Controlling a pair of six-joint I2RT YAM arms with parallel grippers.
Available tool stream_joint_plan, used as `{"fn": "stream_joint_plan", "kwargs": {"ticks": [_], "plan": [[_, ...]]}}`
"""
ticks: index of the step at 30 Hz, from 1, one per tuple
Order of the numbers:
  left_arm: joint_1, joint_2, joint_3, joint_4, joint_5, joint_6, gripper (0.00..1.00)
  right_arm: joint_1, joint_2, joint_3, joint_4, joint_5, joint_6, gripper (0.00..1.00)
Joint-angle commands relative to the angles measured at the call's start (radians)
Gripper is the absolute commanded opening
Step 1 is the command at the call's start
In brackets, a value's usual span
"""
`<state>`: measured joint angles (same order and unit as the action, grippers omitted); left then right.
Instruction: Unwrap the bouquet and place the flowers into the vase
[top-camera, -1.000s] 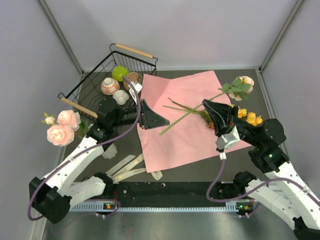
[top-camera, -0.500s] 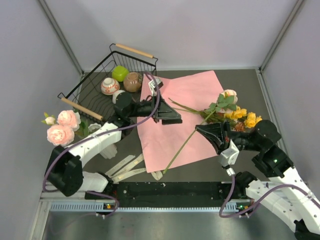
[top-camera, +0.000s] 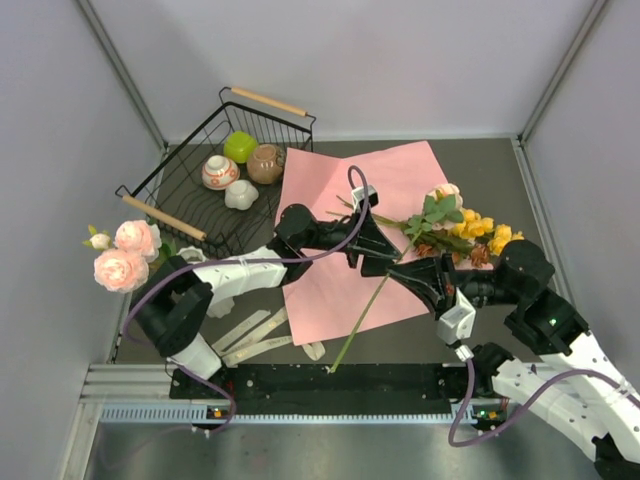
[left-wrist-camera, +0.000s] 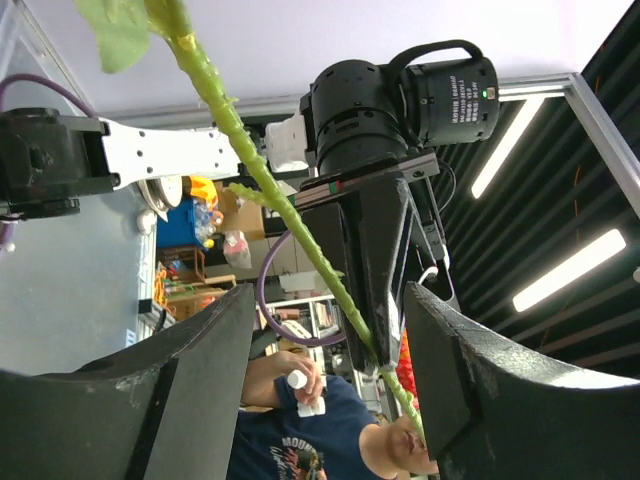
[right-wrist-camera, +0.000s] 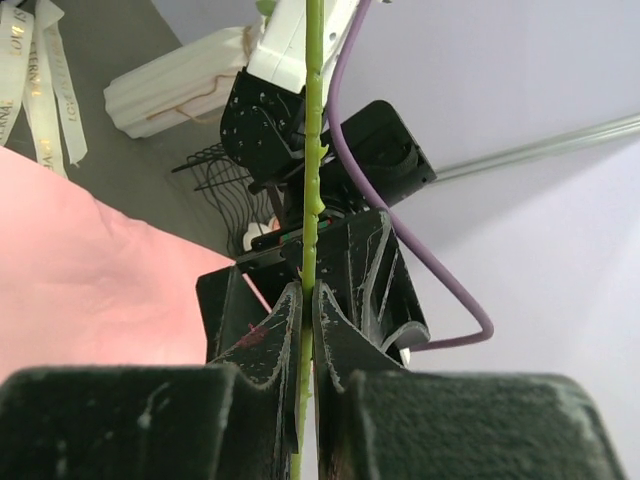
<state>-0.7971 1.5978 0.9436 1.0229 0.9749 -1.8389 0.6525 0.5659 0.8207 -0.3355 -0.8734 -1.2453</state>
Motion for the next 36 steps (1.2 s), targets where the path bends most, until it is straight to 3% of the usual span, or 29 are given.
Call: {"fn": "stream_joint_plan", "kwargs": {"ticks": [1,6,11,24,31,35,36], "plan": [[-0.021,0.016,0.027,0.078,-0.027,-0.065,0.65,0.029,0.0,0.051,-0.025,-0.029,-0.04,0.0],[-0.027,0.063,0.056,0.163,-0.068,-0.145,0.57,0.045,-0.001,0.054,-0.048,-0.007,-0.052,0.0],[-0.04,0.102,0.069,0.175,-0.073,-0.167,0.4,0.058,0.002,0.057,-0.062,0.01,-0.071,0.0],[-0.045,0.146,0.103,0.217,-0.071,-0.198,0.38,0.073,-0.018,0.07,-0.1,0.01,-0.088,0.0],[-0.047,0.148,0.095,0.301,-0.091,-0.226,0.19,0.079,-0.017,0.066,-0.106,0.016,-0.089,0.0],[-0.045,0.148,0.109,0.362,-0.107,-0.226,0.0,0.094,-0.021,0.052,-0.118,0.039,-0.075,0.0],[-0.042,0.146,0.113,0.368,-0.107,-0.218,0.0,0.098,-0.024,0.051,-0.12,0.046,-0.065,0.0]]}}
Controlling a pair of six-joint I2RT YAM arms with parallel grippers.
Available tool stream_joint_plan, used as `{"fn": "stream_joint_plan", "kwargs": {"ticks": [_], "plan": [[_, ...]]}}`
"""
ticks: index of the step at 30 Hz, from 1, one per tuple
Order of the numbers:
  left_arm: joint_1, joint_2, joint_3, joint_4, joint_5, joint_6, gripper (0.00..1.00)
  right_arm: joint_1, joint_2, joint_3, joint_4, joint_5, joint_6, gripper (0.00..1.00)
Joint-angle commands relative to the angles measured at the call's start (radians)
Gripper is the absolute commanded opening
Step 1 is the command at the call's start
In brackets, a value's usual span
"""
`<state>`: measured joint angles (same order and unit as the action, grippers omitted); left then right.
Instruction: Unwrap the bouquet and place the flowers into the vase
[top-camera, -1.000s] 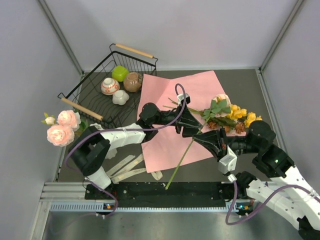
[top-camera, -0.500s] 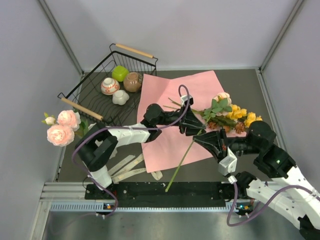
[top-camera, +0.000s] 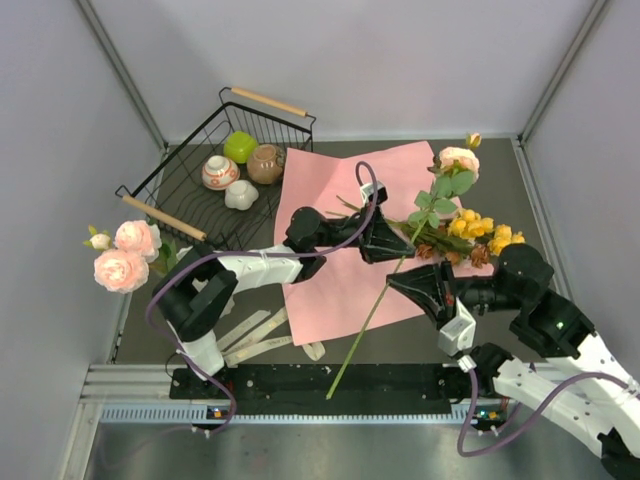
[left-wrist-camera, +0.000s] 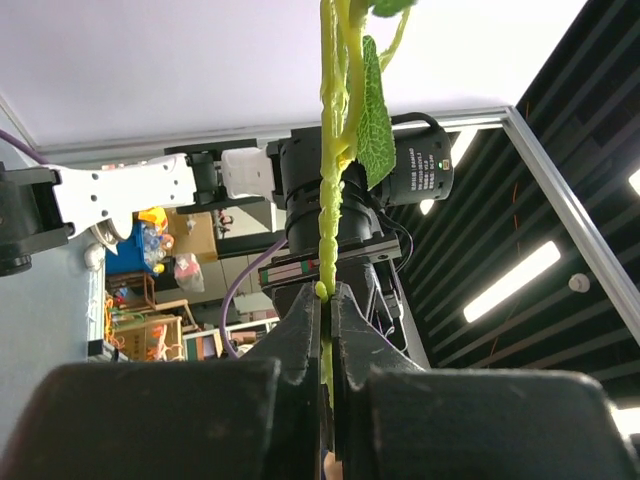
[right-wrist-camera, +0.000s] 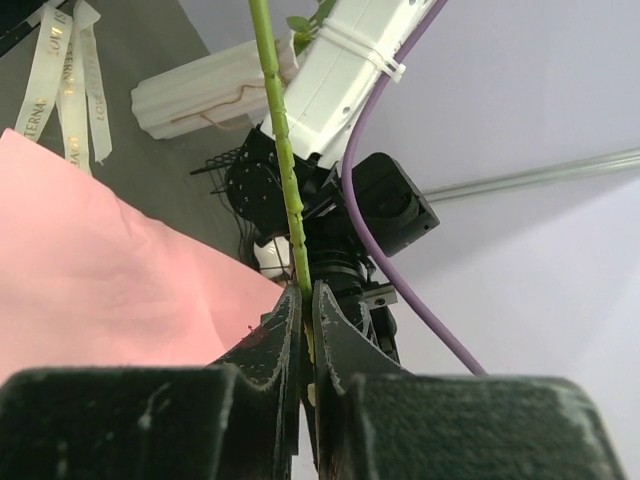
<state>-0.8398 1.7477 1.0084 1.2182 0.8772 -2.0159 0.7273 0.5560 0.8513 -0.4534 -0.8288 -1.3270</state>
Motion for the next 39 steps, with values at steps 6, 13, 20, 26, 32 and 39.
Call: {"fn": "stream_joint_plan", "kwargs": {"ticks": [6,13,20,26,32,39], "plan": [[0.053,-0.083,0.09,0.012,0.035,0.184,0.0,0.026,-0.06,-0.034,0.01,0.066,0.147,0.3],[0.149,-0.224,0.232,-0.538,0.092,0.737,0.0,0.026,-0.2,-0.178,0.128,0.19,0.417,0.99],[0.173,-0.338,0.502,-1.305,-0.104,1.388,0.0,0.027,-0.211,-0.255,0.441,0.544,0.96,0.99],[0.173,-0.615,0.448,-1.455,-0.617,1.793,0.0,0.026,-0.035,-0.21,0.411,0.91,1.41,0.99],[0.173,-0.881,0.352,-1.367,-1.004,2.118,0.0,0.026,0.056,-0.216,0.446,0.849,1.407,0.99],[0.173,-0.913,0.473,-1.441,-1.201,2.324,0.0,0.027,0.073,-0.248,0.541,0.835,1.393,0.99]]}}
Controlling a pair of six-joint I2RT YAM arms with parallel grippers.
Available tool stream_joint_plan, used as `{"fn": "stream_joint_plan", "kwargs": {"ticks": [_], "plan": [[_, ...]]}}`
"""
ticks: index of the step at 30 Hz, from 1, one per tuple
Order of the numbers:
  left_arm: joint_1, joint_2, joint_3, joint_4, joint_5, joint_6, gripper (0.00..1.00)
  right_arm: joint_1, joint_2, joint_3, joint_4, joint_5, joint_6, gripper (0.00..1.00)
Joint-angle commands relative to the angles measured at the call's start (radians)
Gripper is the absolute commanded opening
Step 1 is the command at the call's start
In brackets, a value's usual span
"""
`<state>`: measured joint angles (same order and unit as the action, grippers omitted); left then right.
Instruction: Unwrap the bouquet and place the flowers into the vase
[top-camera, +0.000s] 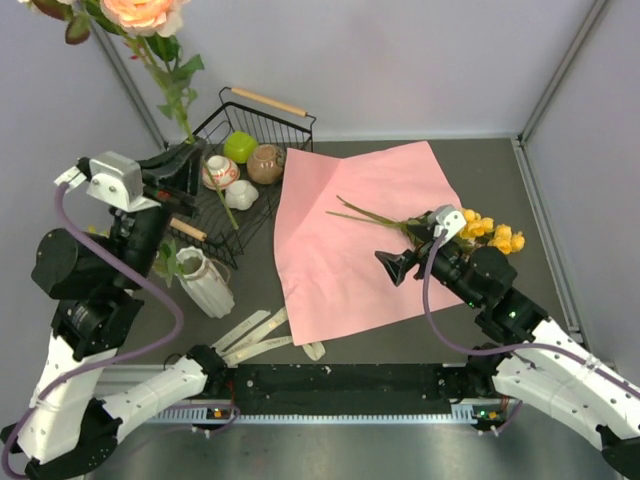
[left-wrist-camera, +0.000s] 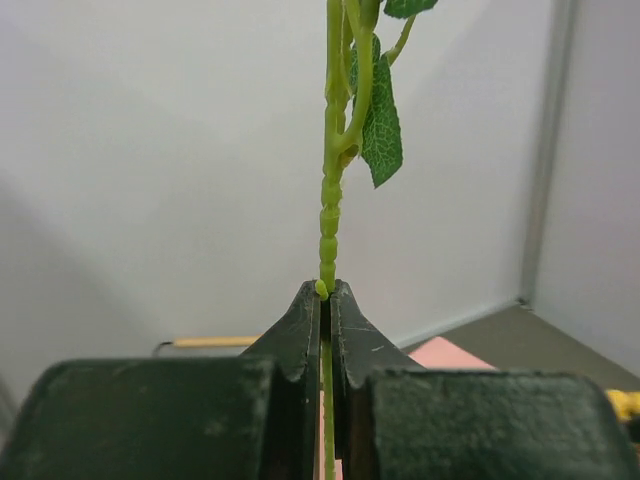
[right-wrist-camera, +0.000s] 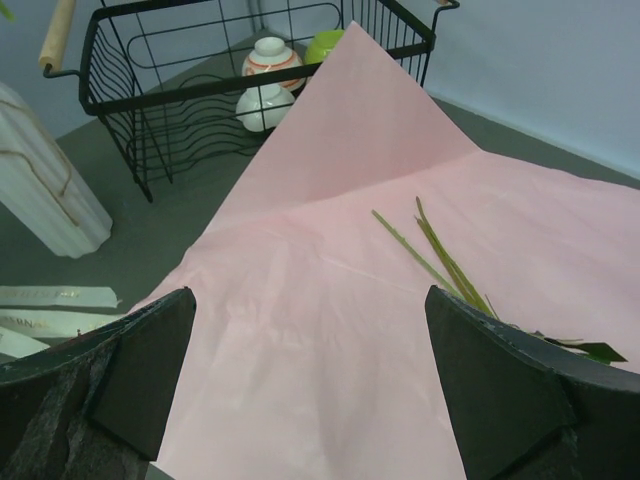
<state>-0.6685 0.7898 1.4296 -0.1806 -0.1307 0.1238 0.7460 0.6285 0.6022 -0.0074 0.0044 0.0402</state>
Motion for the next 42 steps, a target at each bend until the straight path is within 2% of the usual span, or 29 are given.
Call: {"fn": "stream_joint_plan", "kwargs": {"ticks": [1,5,11,19,24,29,42], "plan": [[0.001,0.046,0.057,-0.049,-0.242,0.204,0.0,0.007,0.0,0.001,0.095,-0.001,0.026,0.99],[0.001,0.02,0.02,-0.06,-0.28,0.299,0.0,0.009,-0.012,-0.008,0.093,0.0,0.029,0.99],[0.001,-0.082,-0.095,0.004,-0.293,0.315,0.0,0.007,-0.018,-0.03,0.099,-0.001,0.024,0.99],[0.0,-0.072,-0.072,-0.026,-0.33,0.263,0.0,0.009,-0.004,-0.027,0.113,-0.029,0.044,0.99],[0.001,-0.032,0.012,-0.04,-0.349,0.243,0.0,0.007,0.0,-0.024,0.104,-0.043,0.053,0.99],[0.001,0.009,0.112,-0.137,-0.38,0.211,0.0,0.007,-0.001,-0.028,0.095,-0.04,0.061,0.99],[0.001,-0.08,-0.006,-0.195,-0.425,0.125,0.0,0.009,0.011,-0.028,0.103,-0.06,0.081,0.99]]}}
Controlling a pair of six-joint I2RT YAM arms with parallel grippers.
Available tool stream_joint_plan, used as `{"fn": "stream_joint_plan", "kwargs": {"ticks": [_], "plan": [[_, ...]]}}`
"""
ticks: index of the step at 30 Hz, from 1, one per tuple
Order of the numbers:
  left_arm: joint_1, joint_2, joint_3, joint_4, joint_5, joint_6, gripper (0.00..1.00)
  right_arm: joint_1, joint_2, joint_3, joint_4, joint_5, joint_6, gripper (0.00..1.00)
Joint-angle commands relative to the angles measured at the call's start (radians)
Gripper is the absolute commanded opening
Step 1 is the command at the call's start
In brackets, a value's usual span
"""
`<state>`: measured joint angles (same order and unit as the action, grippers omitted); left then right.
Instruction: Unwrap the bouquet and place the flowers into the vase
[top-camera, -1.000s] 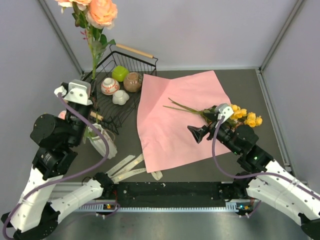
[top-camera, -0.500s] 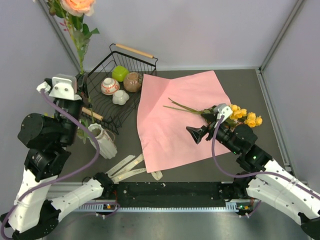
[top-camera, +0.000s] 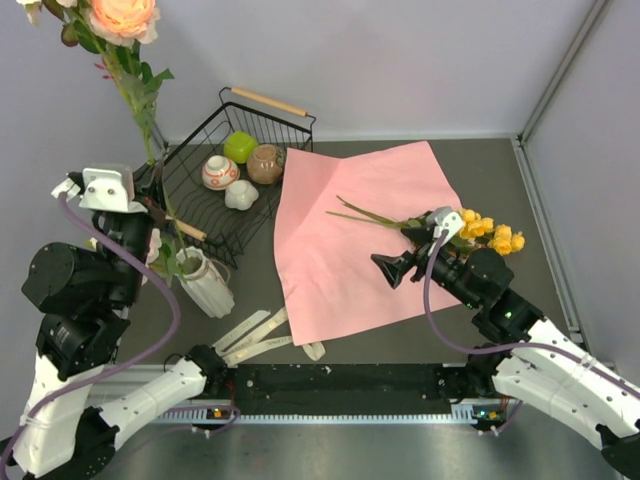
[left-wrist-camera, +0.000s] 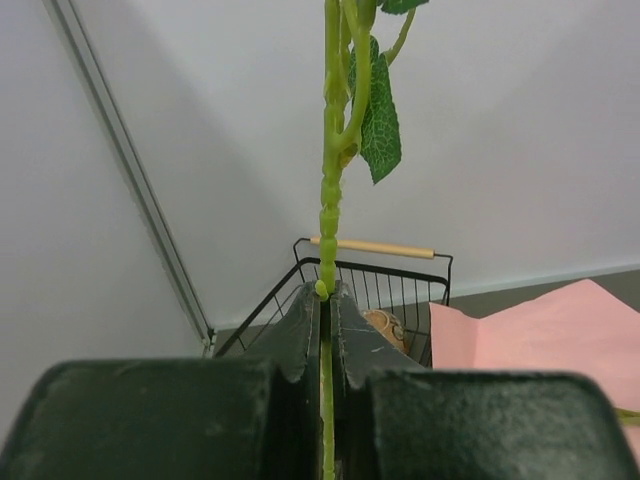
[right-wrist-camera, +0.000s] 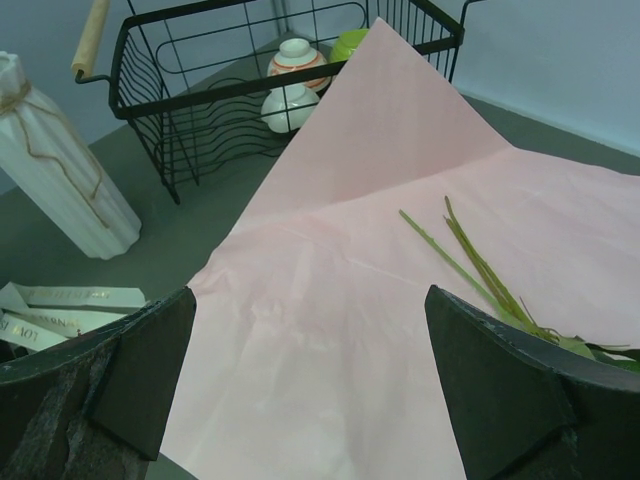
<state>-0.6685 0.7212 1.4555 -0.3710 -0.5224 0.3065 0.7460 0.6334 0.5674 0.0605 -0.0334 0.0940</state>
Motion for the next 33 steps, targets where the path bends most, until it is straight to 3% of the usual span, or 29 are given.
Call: {"fn": "stream_joint_plan", "kwargs": {"ticks": [1,15,33], "plan": [[0.001,-0.022,-0.061,-0.005,-0.033,-0.066,0.0,0.007,0.008,0.006,0.033,-0.023,0.03,0.99],[0.001,-0.241,-0.453,0.155,-0.037,-0.041,0.0,0.007,0.012,-0.012,0.03,-0.037,0.056,0.99],[0.001,-0.387,-0.673,0.189,-0.062,-0.055,0.0,0.009,0.011,-0.021,0.024,-0.042,0.085,0.99]]}}
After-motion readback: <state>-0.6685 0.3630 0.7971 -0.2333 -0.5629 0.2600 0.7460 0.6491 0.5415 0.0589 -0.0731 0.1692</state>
